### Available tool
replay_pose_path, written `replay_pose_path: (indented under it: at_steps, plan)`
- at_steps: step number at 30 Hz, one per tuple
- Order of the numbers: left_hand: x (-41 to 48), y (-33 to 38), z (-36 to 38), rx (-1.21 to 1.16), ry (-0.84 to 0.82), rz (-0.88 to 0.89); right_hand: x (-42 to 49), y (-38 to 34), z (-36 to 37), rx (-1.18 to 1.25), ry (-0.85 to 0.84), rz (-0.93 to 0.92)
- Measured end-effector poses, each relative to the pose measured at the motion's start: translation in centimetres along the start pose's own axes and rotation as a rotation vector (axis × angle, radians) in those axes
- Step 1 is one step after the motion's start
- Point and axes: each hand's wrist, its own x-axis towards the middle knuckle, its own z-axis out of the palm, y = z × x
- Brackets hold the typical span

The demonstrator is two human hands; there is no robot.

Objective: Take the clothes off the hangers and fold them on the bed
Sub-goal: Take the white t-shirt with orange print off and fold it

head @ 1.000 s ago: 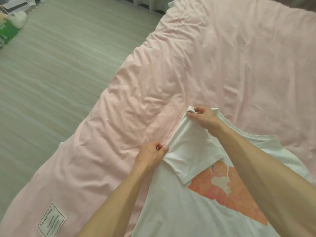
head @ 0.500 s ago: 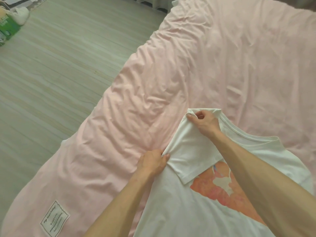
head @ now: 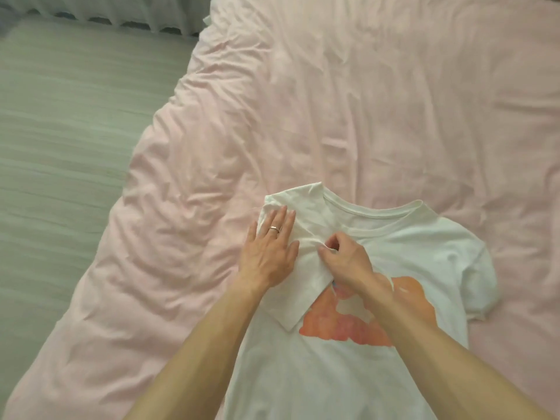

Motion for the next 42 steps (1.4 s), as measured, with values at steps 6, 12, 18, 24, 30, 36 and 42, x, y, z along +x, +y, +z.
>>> replay_pose_path:
  at_steps: [6, 12, 18, 24, 30, 36, 42]
  plan:
    - [2.2, -1.7, 1.8, 0.108, -0.173, -0.095, -0.4, 2.7, 0.7, 0.017, 0.254, -0.051]
    - [-0.6, 1.2, 4.3, 0.092, 0.056, 0.066, -4.6, 5.3, 4.7, -0.42, 0.322, -0.404]
    - [-3.3, 4.5, 6.3, 0.039, -0.051, -0.171, -6.6, 10.2, 2.1, -0.403, 0.334, -0.216]
    - [-5.2, 12.6, 7.5, -0.012, -0.101, -0.027, -9.3, 19.8, -8.2, 0.001, 0.824, 0.061]
    - [-3.8, 23.6, 9.1, -0.024, -0.164, 0.085, -6.9, 26.3, -16.2, 0.529, 0.311, 0.267]
    - [-0.9, 31.2, 10.8, -0.246, -0.282, -0.101, -3.7, 26.6, -20.3, 0.057, -0.122, 0.027]
    - [1.3, 31.0, 10.7, -0.329, -0.315, -0.203, -4.8, 28.0, -24.2, 0.977, 0.172, 0.254]
